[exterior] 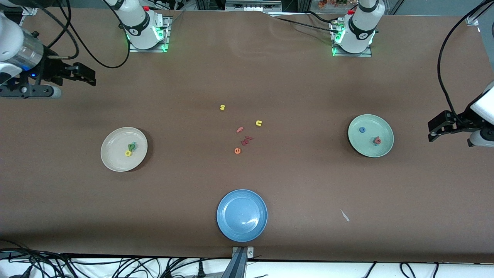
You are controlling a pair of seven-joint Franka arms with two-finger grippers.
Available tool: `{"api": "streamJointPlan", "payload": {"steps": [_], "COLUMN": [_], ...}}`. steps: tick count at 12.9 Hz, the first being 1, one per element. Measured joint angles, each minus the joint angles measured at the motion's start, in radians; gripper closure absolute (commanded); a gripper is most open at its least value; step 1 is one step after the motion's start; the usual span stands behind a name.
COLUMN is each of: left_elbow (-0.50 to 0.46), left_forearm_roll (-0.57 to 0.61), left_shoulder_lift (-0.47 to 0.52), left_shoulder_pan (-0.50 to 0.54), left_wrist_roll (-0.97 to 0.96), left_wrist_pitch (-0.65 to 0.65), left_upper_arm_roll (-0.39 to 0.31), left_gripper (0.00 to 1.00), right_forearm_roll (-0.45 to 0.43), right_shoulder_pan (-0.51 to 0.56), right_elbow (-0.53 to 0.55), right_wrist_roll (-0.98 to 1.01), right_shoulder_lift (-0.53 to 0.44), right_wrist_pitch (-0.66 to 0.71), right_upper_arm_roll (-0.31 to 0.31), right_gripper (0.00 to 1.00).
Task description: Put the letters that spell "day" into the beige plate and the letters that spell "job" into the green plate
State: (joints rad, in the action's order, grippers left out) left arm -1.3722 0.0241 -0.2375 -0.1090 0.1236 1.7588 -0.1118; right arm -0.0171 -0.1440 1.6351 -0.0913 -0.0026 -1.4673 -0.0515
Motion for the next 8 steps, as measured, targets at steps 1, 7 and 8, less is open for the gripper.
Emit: {"api": "streamJointPlan", "payload": {"steps": [1,7,8], "left_elbow": [-0.003,-0.016,-0.016], "left_forearm_roll": [-0.008,-0.121,-0.121], "left_shoulder_lift": [-0.009,-0.031,-0.035], "left_shoulder_pan": [0.003,0.025,0.023], "left_wrist_roll": [-0.010,-0.019,-0.019], "left_wrist_pitch": [0.000,0.000,-0.001], "left_upper_arm_roll": [0.000,-0.001,0.001], "left_gripper": [0.00,0.00,0.00], "right_forearm_roll": [0.000,0.000,0.000], "right_shoulder_pan": [0.010,0.022,0.024], "right_elbow": [0.000,0.000,0.001], "right_wrist_roll": [0.027,0.078,0.078], "right_shoulder_lift": [0.000,0.000,0.002], "right_wrist_pitch": [-0.006,-0.052,-0.052], "right_upper_arm_roll": [-0.001,-0.001,-0.001], "right_gripper": [0.00,0.00,0.00]}}
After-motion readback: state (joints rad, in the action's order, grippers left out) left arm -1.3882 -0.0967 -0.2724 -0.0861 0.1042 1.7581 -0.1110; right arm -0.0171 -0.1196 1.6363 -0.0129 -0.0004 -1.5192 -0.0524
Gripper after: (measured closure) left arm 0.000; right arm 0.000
